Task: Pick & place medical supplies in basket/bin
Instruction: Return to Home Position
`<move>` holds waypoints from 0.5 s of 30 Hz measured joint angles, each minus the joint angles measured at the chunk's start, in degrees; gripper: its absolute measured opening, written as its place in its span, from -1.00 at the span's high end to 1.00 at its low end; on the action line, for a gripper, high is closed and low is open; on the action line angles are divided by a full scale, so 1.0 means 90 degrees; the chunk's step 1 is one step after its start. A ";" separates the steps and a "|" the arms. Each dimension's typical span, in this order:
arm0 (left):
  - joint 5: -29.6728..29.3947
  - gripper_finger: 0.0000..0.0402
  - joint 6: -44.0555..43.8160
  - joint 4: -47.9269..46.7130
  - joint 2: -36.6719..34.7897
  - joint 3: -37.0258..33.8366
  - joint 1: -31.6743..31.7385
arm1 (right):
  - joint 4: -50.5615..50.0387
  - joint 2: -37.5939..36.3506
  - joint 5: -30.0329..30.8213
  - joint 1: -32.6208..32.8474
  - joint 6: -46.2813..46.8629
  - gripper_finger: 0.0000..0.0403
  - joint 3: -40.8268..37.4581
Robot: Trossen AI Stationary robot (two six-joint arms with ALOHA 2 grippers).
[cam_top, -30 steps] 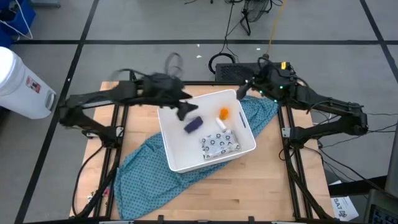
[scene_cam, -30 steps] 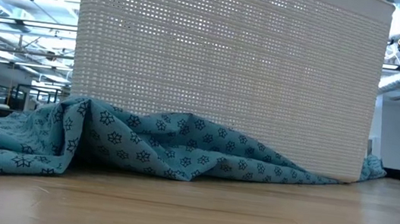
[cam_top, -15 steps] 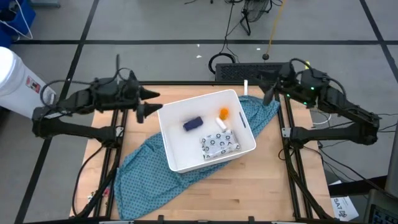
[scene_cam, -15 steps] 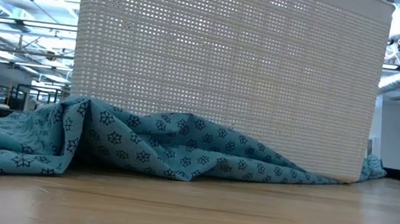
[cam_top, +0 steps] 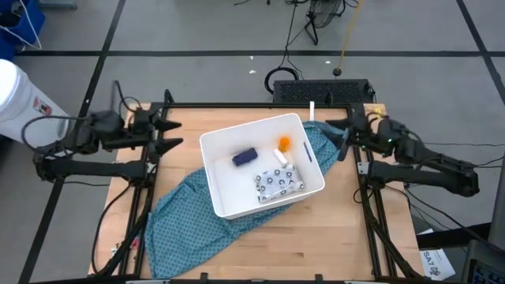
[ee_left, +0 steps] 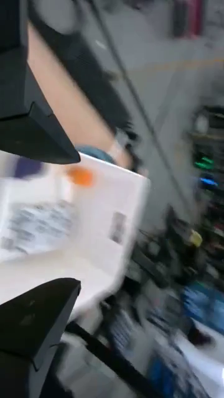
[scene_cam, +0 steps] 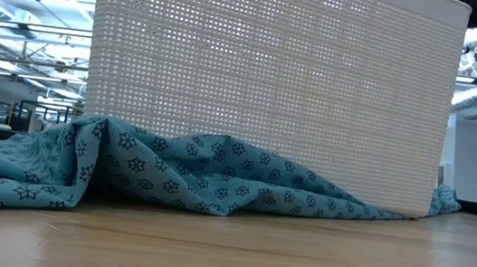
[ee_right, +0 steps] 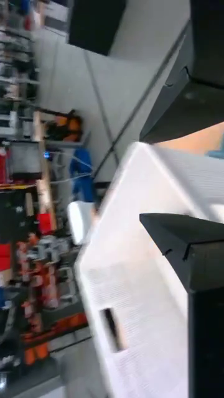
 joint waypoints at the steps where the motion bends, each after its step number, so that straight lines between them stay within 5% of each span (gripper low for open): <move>1: -0.0126 -0.57 -0.0094 -0.0214 -0.0093 -0.0126 -0.0013 | -0.0002 -0.0117 0.0054 0.0002 0.0043 0.07 -0.0169; 5: -0.0636 -0.61 -0.0868 -0.0403 -0.0481 -0.0781 -0.0002 | 0.0009 -0.0569 0.0340 -0.0002 0.0151 0.07 -0.0666; 15: -0.0260 -0.55 -0.0702 0.0482 -0.1440 -0.1830 -0.0010 | 0.0014 -0.1841 -0.0209 0.0006 0.0478 0.07 -0.1598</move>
